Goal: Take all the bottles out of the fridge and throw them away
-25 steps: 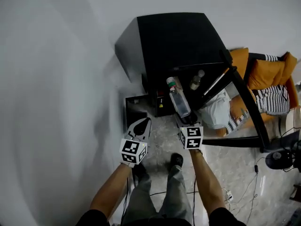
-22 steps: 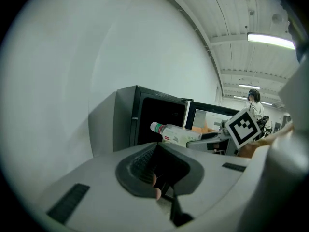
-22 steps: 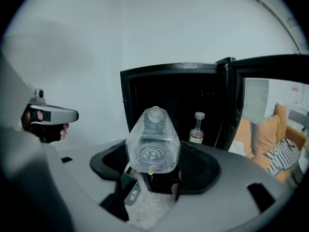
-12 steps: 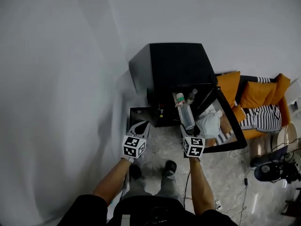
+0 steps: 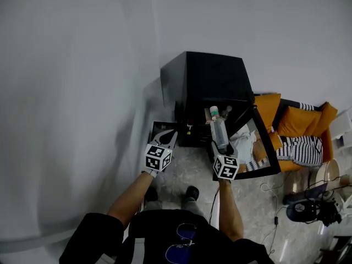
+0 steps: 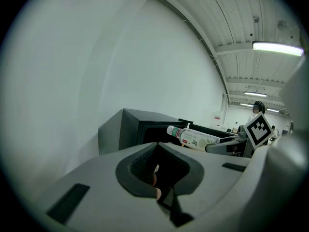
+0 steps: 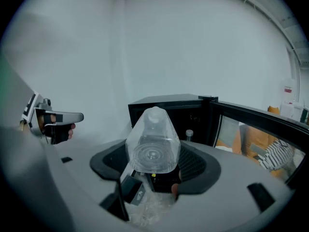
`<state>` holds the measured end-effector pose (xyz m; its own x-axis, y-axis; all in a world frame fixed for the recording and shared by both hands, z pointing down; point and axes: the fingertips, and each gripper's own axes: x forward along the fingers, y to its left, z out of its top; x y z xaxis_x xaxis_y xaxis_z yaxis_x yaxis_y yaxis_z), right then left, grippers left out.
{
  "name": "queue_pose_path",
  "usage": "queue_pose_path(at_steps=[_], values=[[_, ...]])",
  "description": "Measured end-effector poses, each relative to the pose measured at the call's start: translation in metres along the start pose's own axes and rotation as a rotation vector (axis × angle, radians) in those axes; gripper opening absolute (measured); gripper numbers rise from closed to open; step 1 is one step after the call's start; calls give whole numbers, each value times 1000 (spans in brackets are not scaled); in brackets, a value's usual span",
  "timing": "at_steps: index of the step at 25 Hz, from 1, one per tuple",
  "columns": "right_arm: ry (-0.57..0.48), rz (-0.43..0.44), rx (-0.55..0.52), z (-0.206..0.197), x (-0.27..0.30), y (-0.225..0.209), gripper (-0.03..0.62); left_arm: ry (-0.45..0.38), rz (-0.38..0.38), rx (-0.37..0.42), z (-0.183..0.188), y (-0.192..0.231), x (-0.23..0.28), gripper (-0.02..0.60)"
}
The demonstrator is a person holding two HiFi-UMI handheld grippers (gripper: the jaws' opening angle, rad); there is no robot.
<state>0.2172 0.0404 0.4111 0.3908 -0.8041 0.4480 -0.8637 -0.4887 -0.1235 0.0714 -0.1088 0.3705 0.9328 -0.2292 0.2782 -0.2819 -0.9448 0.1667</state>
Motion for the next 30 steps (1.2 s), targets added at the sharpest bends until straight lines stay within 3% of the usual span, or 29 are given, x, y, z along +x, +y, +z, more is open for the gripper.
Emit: queue_pose_path(at_steps=[16, 30], values=[[-36, 220, -112, 51, 41, 108, 307, -73, 180, -43, 22, 65, -57, 2], [-20, 355, -187, 58, 63, 187, 308, -106, 295, -95, 21, 105, -106, 2]])
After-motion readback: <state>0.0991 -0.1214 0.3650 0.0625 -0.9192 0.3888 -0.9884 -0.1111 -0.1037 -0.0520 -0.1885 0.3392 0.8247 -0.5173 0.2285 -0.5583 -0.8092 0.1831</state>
